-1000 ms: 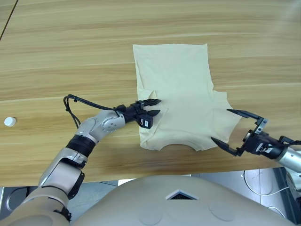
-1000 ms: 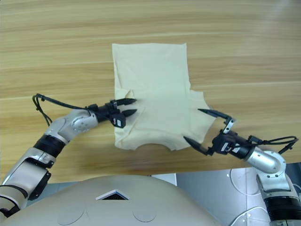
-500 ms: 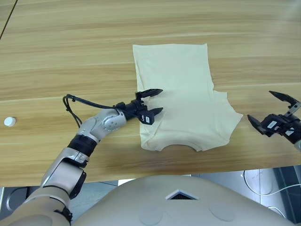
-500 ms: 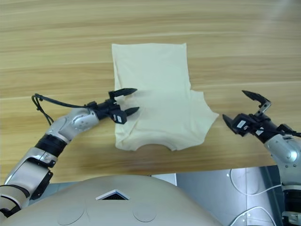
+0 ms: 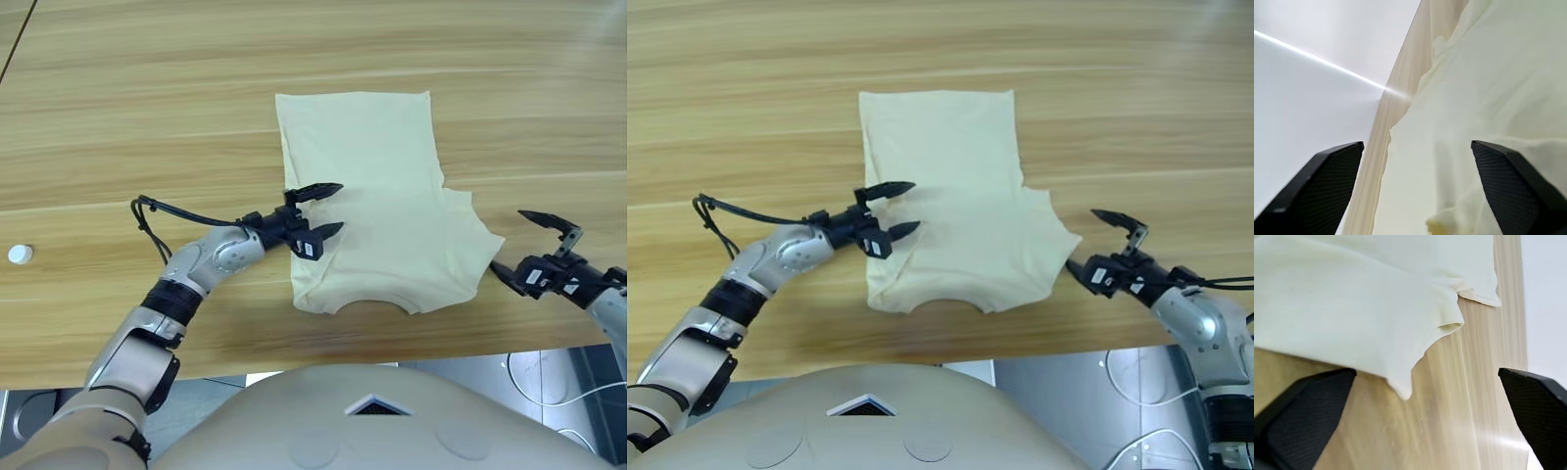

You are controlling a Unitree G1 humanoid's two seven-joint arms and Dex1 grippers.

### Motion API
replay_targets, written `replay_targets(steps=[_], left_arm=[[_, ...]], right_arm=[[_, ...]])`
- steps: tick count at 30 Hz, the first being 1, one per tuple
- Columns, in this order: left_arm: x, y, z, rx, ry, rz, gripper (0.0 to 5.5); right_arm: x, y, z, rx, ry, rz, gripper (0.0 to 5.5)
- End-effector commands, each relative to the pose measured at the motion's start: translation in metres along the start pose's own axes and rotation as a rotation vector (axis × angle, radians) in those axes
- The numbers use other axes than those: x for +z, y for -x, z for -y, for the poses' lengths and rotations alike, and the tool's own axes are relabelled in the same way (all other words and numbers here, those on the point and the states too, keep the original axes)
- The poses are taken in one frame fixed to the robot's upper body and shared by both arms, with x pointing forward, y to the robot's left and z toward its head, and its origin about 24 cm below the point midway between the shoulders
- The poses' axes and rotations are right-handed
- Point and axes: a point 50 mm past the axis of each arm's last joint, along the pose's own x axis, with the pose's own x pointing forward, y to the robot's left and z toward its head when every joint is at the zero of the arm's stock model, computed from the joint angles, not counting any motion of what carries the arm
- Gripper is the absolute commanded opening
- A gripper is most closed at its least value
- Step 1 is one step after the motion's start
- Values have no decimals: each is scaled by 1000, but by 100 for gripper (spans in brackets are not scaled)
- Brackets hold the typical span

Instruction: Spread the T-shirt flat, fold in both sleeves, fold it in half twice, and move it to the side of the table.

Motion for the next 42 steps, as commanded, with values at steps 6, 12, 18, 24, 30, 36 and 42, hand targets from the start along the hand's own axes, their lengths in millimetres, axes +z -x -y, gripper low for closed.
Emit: replay_targets(steps=[6, 12, 18, 24, 30, 36, 42], left_arm=[[2, -1, -2, 16, 1, 9, 413], [3, -1, -1, 17, 3, 11, 413], [3, -1, 0, 17, 4, 11, 413], [3, -2, 0, 16, 3, 12, 413], [3, -3, 1, 15, 5, 17, 413], [4, -2, -3, 47, 15, 28, 413], [4, -2, -4, 55, 9, 33, 413]], right_arm=[[-6, -7, -16, 86, -21, -35, 376], [-11, -11, -15, 81, -23, -52, 268], [-13, -12, -13, 72, -24, -59, 159], [-13, -14, -13, 65, -26, -59, 43], [-13, -15, -12, 55, -27, -53, 4], [-8, -17, -3, -11, -25, -26, 4], [-1, -17, 10, -89, -15, 8, 4]])
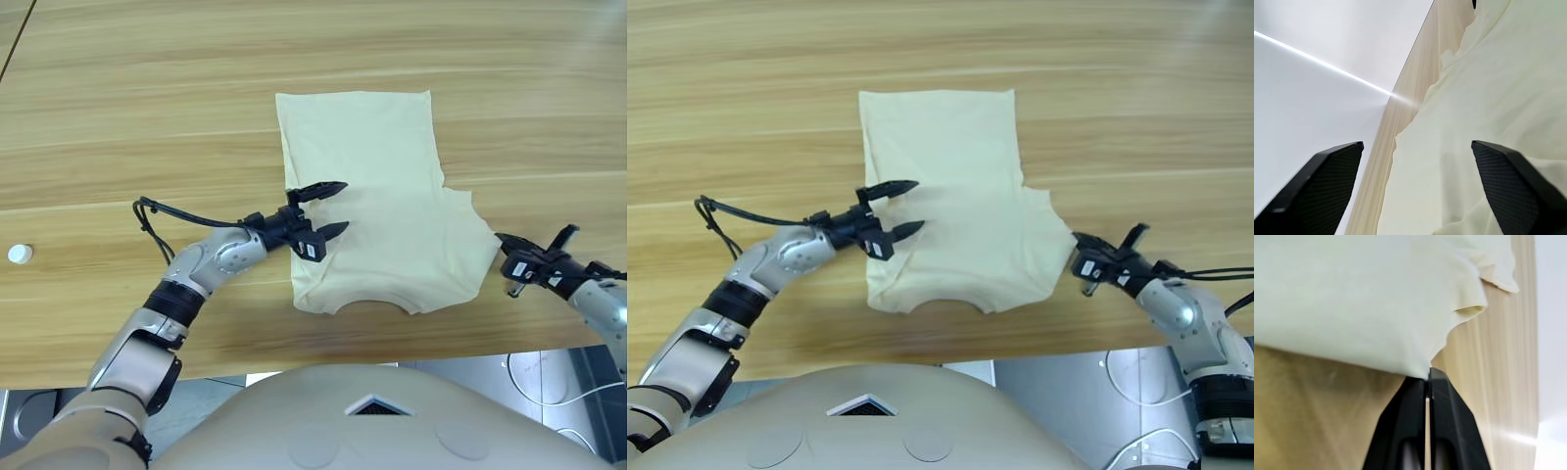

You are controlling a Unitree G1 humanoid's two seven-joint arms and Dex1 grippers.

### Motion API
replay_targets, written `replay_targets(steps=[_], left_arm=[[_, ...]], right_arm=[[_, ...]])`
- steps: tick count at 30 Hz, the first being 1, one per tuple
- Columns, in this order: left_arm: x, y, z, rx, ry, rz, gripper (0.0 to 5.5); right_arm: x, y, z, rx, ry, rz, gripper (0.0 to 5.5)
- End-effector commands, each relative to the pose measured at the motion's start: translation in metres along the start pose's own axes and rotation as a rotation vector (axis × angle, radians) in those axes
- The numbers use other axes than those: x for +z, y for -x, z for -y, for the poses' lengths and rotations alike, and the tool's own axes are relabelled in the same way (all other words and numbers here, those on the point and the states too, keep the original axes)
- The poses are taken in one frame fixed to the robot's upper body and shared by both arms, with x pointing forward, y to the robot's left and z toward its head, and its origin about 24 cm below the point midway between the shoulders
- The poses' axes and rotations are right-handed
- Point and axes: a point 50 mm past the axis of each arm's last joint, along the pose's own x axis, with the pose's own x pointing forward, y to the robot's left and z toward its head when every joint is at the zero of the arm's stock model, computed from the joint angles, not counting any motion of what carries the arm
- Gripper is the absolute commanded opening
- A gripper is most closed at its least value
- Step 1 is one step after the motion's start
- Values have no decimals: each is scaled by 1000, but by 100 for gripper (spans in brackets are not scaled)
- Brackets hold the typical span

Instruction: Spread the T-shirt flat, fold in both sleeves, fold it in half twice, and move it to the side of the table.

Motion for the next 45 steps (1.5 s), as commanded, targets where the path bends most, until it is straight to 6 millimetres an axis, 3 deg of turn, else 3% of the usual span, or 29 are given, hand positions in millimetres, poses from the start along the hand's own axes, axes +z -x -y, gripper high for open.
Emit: replay_targets(steps=[1, 13, 22, 45], left_arm=[[-1, -1, -3, 15, -5, -1, 413], [-1, -3, -2, 4, -7, 0, 413], [-1, -5, -1, 9, -4, 1, 413], [1, -7, 3, 6, 9, 5, 413]], right_arm=[[7, 0, 14, -75, 8, 35, 4], [41, -1, 14, -79, 48, 184, 4], [67, -20, 4, -12, 61, 290, 4], [95, -38, -3, 42, 75, 391, 4]])
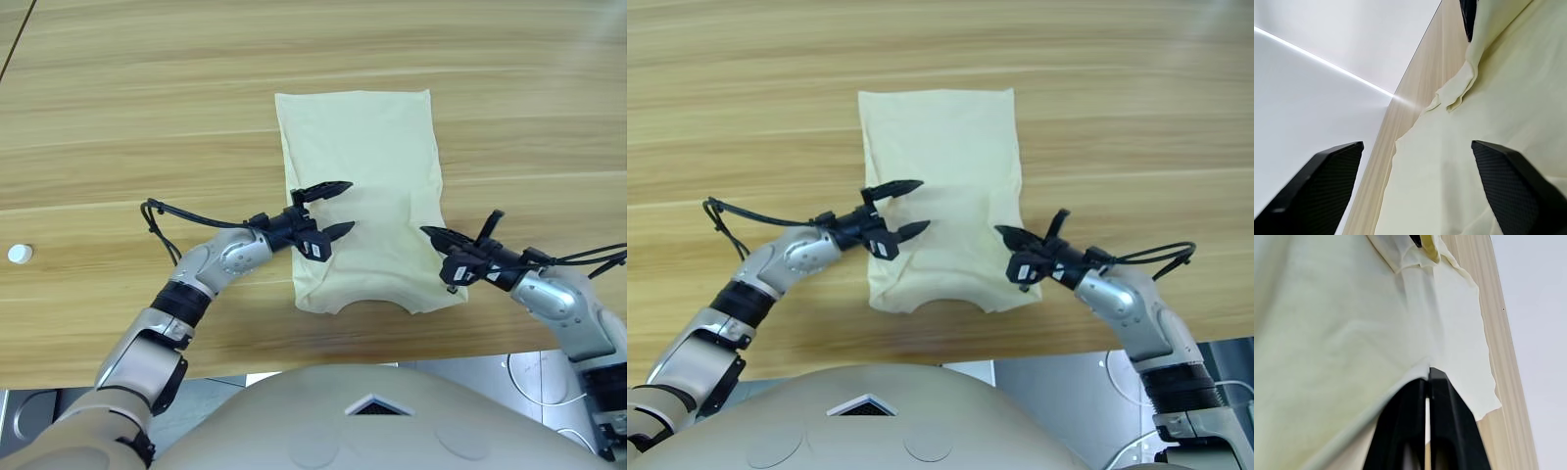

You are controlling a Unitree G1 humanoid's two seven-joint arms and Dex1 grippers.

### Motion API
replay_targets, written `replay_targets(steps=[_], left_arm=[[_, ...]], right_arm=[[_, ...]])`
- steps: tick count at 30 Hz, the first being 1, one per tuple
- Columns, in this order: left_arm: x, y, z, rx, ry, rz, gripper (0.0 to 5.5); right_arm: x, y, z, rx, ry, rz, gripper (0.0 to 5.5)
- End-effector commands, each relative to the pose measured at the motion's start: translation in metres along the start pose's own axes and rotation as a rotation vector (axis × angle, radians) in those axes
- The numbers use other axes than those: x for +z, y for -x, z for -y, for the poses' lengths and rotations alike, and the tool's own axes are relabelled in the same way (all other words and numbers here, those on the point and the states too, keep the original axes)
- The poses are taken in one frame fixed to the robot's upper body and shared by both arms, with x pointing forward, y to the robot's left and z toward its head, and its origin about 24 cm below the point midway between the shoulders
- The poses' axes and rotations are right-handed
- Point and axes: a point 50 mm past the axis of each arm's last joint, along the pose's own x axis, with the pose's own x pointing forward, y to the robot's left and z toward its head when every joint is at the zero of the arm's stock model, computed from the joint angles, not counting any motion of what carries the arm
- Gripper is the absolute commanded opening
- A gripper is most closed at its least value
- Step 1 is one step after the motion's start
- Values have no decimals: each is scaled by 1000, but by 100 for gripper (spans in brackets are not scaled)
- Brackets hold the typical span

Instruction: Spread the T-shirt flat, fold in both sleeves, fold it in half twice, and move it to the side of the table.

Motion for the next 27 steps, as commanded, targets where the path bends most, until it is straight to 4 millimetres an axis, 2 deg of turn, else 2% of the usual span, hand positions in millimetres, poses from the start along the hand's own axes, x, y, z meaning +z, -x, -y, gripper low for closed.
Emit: replay_targets(steps=[1, 9, 16, 27], left_arm=[[-2, 0, 0, -9, -11, -7, 413], [0, -1, 1, -7, -6, -4, 413], [0, -2, 2, -7, -5, -5, 413], [-1, -2, 2, -9, -3, -5, 413]], right_arm=[[2, -10, 3, 9, 13, 5, 4], [1, -19, -2, 12, -6, -10, 4], [9, -26, -5, 25, -28, 31, 4], [11, -34, -2, 1, -46, 43, 4]])
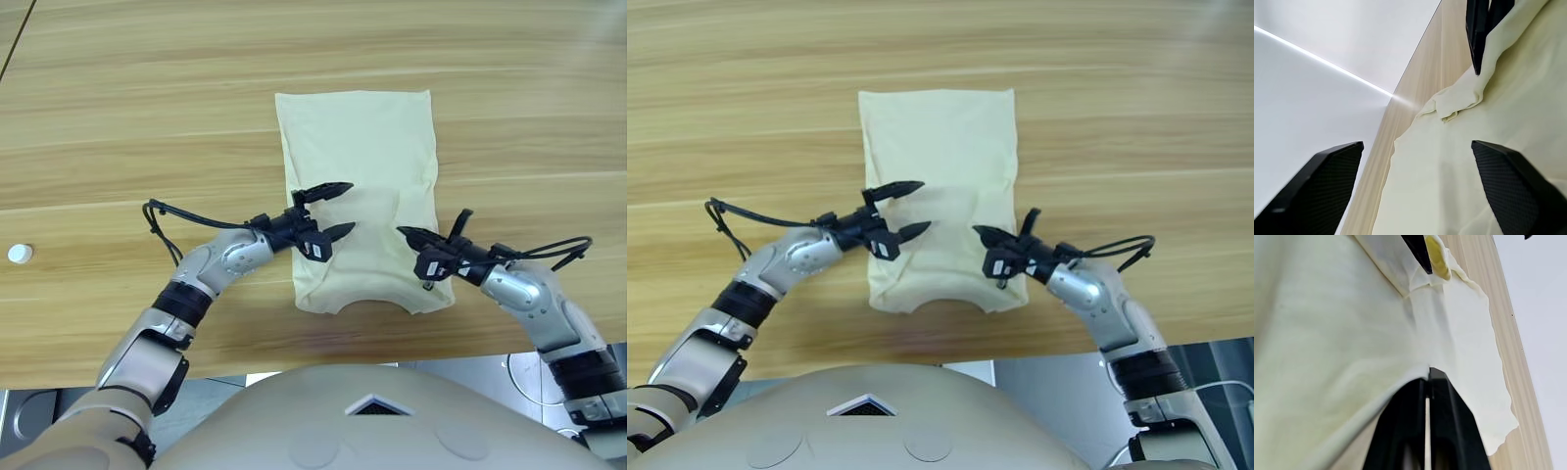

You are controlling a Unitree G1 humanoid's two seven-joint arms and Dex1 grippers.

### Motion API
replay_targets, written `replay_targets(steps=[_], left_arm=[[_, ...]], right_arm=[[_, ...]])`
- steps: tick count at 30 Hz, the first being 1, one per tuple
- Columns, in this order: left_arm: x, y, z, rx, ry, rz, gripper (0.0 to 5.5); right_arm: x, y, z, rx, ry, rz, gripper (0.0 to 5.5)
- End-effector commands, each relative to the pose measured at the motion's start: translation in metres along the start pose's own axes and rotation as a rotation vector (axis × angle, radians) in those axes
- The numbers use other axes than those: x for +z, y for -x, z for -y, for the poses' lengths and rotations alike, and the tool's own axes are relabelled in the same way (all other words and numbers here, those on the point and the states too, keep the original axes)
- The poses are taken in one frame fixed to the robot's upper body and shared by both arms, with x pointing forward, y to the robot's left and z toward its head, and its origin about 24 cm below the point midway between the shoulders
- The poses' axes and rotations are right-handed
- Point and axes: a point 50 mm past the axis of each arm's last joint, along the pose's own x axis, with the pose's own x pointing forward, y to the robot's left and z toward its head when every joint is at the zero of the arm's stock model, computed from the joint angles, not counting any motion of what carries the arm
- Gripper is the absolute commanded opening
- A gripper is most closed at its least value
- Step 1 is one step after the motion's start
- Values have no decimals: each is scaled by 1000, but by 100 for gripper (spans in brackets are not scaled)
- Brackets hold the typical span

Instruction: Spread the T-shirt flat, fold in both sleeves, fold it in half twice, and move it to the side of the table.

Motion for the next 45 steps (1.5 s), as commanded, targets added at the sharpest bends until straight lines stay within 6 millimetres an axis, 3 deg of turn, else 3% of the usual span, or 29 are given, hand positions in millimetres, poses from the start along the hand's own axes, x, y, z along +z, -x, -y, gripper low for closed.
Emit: replay_targets(steps=[1, 6, 18, 21, 25, 27, 30, 34, 38, 42, 45], left_arm=[[-1, -1, 0, -5, -9, -3, 413], [0, -1, 0, -5, -8, 0, 413], [2, 0, -7, 31, 25, 21, 413], [10, 2, -15, 73, 87, 70, 413], [25, 17, -39, 158, 178, 169, 430], [33, 30, -51, 157, 193, 213, 458], [35, 59, -58, 73, 167, 179, 495], [15, 104, -41, -160, 93, -73, 537], [22, 140, -8, -423, 185, -158, 537], [29, 148, 11, -490, 254, -159, 537], [31, 143, 21, -486, 280, -136, 537]], right_arm=[[2, -7, 4, -11, -3, 11, 4], [1, -9, 1, -3, -9, 8, 4], [7, -9, 5, -19, -58, 62, 209], [24, -3, 17, -90, -117, 180, 265], [37, 21, 53, -256, -193, 315, 332], [31, 39, 70, -332, -178, 297, 367], [6, 66, 86, -349, -57, 90, 410], [-29, 93, 76, -151, 78, -204, 448], [-35, 106, 39, 129, 89, -286, 448], [-29, 105, 7, 283, 42, -237, 448], [-19, 106, -19, 384, -5, -171, 448]])
